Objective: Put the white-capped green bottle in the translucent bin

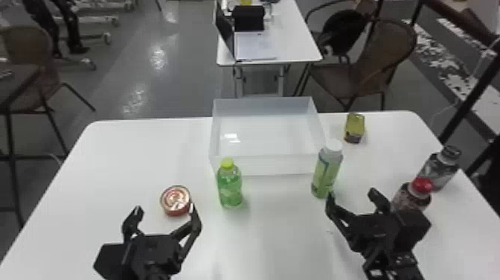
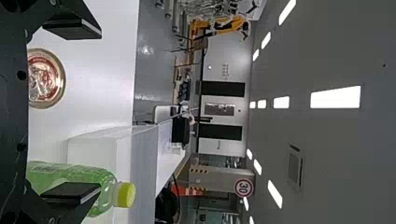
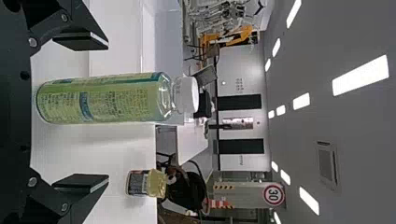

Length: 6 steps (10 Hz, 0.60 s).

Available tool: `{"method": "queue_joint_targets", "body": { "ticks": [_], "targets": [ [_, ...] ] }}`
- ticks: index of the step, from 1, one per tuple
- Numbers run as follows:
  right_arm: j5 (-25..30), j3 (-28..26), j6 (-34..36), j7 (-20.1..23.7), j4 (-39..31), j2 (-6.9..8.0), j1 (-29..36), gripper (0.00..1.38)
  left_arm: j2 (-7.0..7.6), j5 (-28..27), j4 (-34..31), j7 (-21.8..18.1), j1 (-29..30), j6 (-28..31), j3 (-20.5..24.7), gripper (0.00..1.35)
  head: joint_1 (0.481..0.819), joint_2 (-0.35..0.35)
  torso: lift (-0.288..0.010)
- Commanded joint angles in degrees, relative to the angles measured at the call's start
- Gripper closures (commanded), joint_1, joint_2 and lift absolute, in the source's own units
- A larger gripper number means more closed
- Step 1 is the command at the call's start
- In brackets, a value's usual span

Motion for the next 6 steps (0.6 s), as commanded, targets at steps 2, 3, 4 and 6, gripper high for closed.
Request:
{"method": "queue_joint_targets", "body": {
  "ticks": [2,3,4,6],
  "targets": [
    [-1.7,0.1,-1.7,3.3,6.3,0.0,-3.6,0.27,-1.13,-0.2,0.2,-0.4,0.1,-0.3,0.3,0.15,0.695,0.043,-0.08],
    [-1.3,0.1,-3.4,5.4,9.8,0.0,-5.9,0.27,-1.13,-0.1,0.3,-0.5,0.0,-0.3,0.3,0.15,0.695,0.045,-0.08],
    [-0.8,0.4,-3.7,5.5,11.5,0.0,-7.4,0.27,-1.04,-0.1,0.3,-0.5,0.0,-0.3,0.3,0.15,0.695,0.05,-0.08],
    [-0.5,0.4,-5.6,5.5,15.6,0.53,-10.3,0.27,-1.04,0.0,0.4,-0.6,0.1,-0.3,0.3,0.15,0.695,0.052,-0.08]
  ]
}}
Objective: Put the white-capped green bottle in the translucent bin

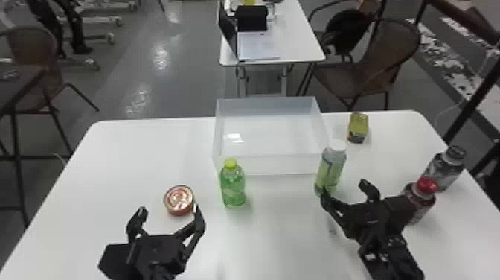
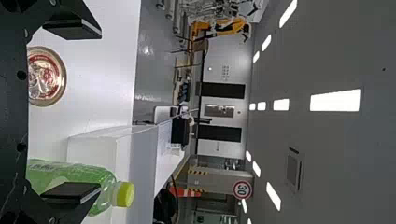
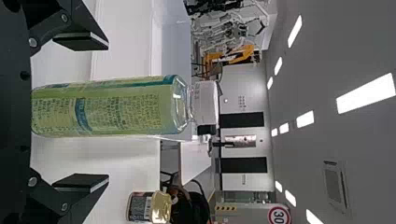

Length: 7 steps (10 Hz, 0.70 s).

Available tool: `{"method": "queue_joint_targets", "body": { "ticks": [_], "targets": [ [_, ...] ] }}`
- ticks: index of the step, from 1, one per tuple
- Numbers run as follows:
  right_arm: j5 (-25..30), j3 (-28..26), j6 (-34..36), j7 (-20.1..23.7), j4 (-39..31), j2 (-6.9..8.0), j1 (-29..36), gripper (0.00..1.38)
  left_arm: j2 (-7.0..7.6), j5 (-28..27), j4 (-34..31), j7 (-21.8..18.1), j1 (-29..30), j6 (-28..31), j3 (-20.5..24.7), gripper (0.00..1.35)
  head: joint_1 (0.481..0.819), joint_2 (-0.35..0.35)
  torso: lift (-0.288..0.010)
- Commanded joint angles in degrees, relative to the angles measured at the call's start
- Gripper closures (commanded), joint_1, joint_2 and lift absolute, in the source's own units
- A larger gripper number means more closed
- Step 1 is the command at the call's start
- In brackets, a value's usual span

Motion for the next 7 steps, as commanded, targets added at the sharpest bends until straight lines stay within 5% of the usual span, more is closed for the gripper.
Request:
{"method": "queue_joint_targets", "body": {
  "ticks": [1,7],
  "targets": [
    [0.1,0.2,-1.6,0.1,3.3,0.29,-2.5,0.27,0.0,0.0,0.0,0.0,0.1,0.0,0.0,0.15,0.695,0.051,-0.08],
    [1.6,0.4,-5.7,1.3,13.8,2.57,-10.3,0.28,0.27,0.9,0.6,-0.4,0.2,-0.7,0.0,0.15,0.695,0.061,-0.08]
  ]
}}
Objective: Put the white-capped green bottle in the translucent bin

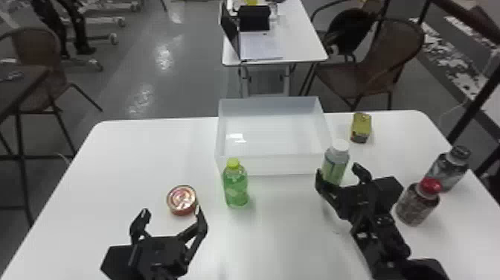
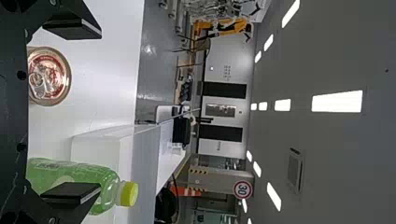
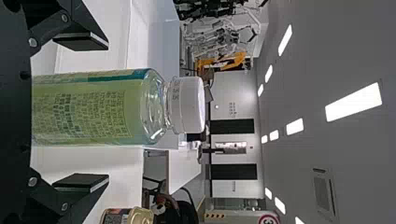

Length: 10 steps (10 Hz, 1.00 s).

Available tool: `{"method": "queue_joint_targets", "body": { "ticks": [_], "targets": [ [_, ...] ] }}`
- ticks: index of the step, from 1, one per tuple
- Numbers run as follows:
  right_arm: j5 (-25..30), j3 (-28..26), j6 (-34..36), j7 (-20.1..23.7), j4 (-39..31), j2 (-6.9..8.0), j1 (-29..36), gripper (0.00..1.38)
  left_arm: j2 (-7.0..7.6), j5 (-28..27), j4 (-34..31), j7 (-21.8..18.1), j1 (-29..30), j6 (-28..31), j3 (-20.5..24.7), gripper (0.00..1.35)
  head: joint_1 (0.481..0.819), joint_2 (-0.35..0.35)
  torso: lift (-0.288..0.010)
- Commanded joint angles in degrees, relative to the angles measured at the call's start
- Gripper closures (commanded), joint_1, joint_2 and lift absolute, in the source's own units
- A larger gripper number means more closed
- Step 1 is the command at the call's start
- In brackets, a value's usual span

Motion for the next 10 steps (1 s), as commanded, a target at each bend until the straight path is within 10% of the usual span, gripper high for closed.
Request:
{"method": "queue_joint_targets", "body": {
  "ticks": [1,4,6,10],
  "targets": [
    [3.4,0.0,-0.1,-1.7,0.7,0.52,-0.8,0.28,0.18,0.3,0.1,0.0,0.1,-0.1,0.0,0.15,0.695,0.064,-0.08],
    [6.0,0.1,-0.1,-1.6,2.9,0.78,-2.3,0.41,0.27,0.9,0.3,0.0,0.4,-0.3,0.0,0.15,0.695,0.075,-0.08],
    [7.5,0.1,0.0,-1.9,2.9,0.96,-2.2,0.99,0.18,1.2,0.4,0.0,0.6,-0.5,0.2,0.15,0.695,0.081,-0.08],
    [2.5,1.0,3.5,-1.9,-11.9,0.34,5.3,1.04,0.09,1.4,0.5,0.0,0.4,-0.1,-0.1,0.15,0.695,0.085,-0.08]
  ]
}}
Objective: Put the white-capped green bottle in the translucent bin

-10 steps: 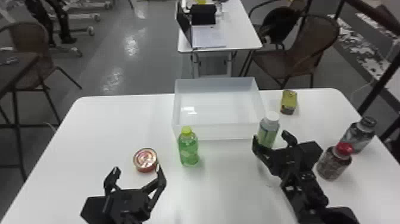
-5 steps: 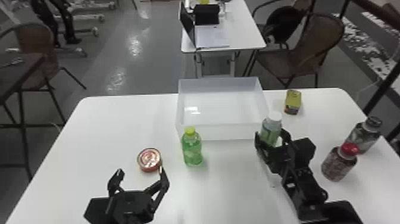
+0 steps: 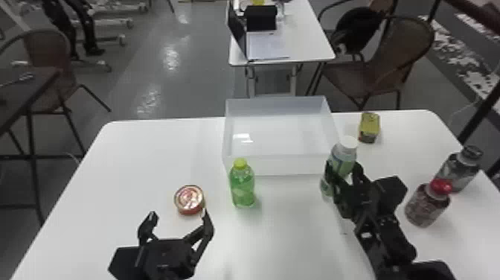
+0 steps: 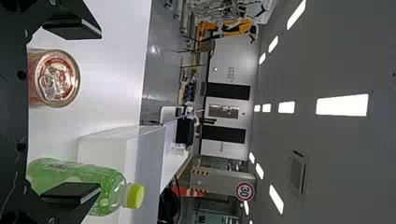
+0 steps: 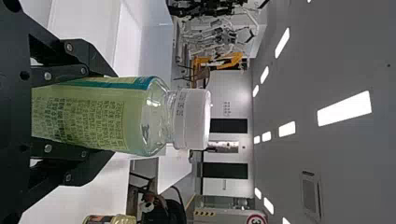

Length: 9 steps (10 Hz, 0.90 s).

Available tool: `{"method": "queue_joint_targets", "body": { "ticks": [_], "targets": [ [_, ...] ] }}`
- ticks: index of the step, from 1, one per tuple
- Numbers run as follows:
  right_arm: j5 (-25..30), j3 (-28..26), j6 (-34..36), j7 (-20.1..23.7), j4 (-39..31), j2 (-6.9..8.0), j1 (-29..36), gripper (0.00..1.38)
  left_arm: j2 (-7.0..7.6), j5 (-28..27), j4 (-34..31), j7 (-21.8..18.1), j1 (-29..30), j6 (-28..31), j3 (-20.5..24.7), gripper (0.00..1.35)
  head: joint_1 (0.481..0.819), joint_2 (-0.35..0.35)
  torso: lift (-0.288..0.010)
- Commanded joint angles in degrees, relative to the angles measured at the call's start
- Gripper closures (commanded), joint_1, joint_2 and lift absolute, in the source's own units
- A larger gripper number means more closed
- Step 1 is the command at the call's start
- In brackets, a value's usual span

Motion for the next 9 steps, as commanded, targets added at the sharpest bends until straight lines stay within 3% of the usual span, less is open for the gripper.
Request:
{"method": "queue_joint_targets", "body": {
  "ticks": [1,3,5,7,8,9],
  "targets": [
    [-4.2,2.3,4.2,-0.1,-9.9,-2.06,3.9,1.04,-0.13,0.0,0.0,0.0,0.0,0.1,0.1,0.15,0.695,0.087,-0.08],
    [-8.6,3.4,4.5,-0.1,-13.4,-3.64,1.9,1.04,-0.31,0.0,0.3,-0.1,-0.6,0.2,-0.1,0.15,0.695,0.097,-0.08],
    [-10.0,4.3,3.8,0.4,-8.4,-4.34,-5.2,1.04,0.57,0.4,0.4,-0.3,-1.0,0.2,-0.3,0.15,0.695,0.091,-0.08],
    [-11.5,4.3,3.8,1.7,-1.8,-3.46,-10.7,1.04,0.39,0.8,0.8,-0.3,-1.3,0.2,-0.4,0.15,0.695,0.085,-0.08],
    [-16.2,4.1,2.9,6.0,4.0,-2.5,-13.7,1.02,0.13,0.6,1.1,-0.3,-1.9,-0.1,-0.6,0.15,0.695,0.085,-0.08],
    [-16.9,4.1,2.1,7.2,7.7,-2.23,-16.0,1.01,-0.31,0.6,1.3,-0.3,-1.8,-0.2,-0.5,0.15,0.695,0.088,-0.08]
  ]
}}
